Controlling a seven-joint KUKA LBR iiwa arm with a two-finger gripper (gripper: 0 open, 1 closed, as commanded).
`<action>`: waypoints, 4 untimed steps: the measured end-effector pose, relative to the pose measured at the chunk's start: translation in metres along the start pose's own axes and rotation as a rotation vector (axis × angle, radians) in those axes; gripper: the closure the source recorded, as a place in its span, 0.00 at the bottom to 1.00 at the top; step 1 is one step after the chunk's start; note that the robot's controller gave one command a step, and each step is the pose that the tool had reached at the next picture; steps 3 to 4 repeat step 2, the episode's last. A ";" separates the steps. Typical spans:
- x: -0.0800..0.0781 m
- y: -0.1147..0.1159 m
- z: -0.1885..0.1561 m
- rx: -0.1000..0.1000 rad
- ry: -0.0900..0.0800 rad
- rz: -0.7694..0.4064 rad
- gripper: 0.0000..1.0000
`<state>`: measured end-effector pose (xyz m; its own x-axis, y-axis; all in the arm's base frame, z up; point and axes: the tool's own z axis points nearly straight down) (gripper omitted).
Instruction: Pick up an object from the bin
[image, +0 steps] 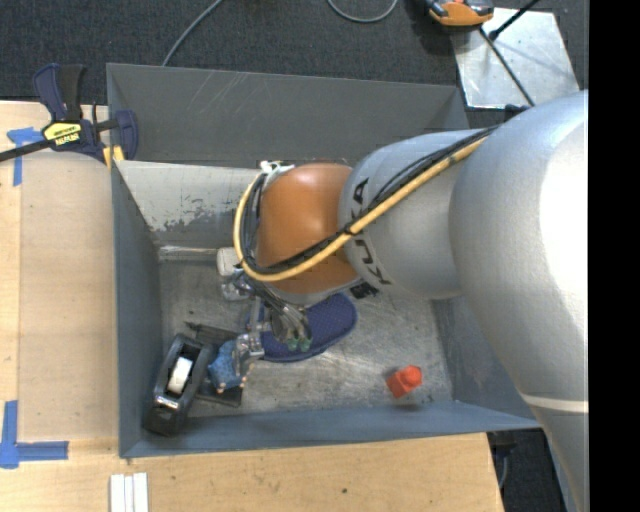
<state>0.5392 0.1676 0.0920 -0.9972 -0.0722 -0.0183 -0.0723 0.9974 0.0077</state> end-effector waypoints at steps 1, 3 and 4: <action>0.008 0.002 0.002 0.003 0.038 -0.003 1.00; 0.007 -0.009 -0.155 0.005 0.008 -0.228 1.00; 0.007 -0.009 -0.155 0.005 0.008 -0.228 1.00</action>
Offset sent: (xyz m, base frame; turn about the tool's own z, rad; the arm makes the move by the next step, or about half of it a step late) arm 0.0000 0.0000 0.0000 0.0000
